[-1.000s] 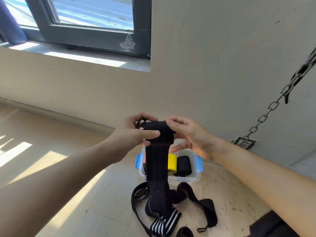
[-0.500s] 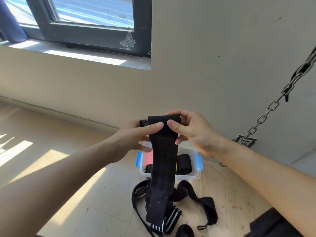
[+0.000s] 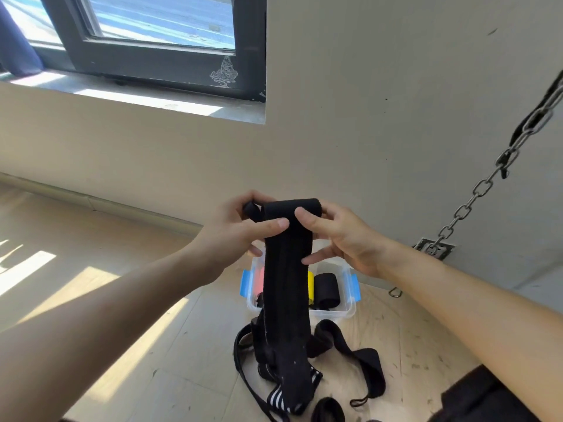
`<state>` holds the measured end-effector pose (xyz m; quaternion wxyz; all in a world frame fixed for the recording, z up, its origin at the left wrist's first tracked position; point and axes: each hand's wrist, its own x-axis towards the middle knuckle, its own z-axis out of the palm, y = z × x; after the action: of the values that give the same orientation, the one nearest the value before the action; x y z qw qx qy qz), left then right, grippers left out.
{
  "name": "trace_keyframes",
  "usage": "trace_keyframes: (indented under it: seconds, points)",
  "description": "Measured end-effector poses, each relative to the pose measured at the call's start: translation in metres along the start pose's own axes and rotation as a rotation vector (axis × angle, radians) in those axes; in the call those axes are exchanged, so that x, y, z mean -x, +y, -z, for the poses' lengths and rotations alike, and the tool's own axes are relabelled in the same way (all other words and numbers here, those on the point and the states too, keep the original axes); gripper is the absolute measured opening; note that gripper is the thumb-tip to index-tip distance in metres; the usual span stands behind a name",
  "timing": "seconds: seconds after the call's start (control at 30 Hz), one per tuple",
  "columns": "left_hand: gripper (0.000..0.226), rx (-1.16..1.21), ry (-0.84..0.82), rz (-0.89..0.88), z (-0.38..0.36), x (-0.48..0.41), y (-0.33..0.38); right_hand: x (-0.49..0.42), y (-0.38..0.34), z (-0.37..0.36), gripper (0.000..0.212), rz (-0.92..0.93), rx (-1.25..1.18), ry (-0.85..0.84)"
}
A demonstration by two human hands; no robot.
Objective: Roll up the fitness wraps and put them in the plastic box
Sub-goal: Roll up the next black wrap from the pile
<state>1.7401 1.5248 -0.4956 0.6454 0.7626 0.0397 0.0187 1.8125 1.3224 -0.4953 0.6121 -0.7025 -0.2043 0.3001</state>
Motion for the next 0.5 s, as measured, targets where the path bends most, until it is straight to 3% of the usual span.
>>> trace_keyframes:
  seconds: [0.1, 0.27, 0.5]
  points:
    - [0.026, 0.005, 0.018, -0.024, -0.0038, 0.0006, -0.0002, -0.0009, -0.0012, -0.0028, 0.053, -0.003, -0.028, 0.018]
    - [0.037, 0.033, 0.018, -0.005, -0.0064, 0.0007, -0.0013, 0.0003, -0.0001, -0.0045, 0.042, 0.057, -0.081, 0.072]
    - [0.052, 0.079, -0.162, 0.224, 0.0034, 0.0036, -0.0017, 0.0032, 0.0002, -0.0029, 0.029, 0.088, -0.145, 0.026]
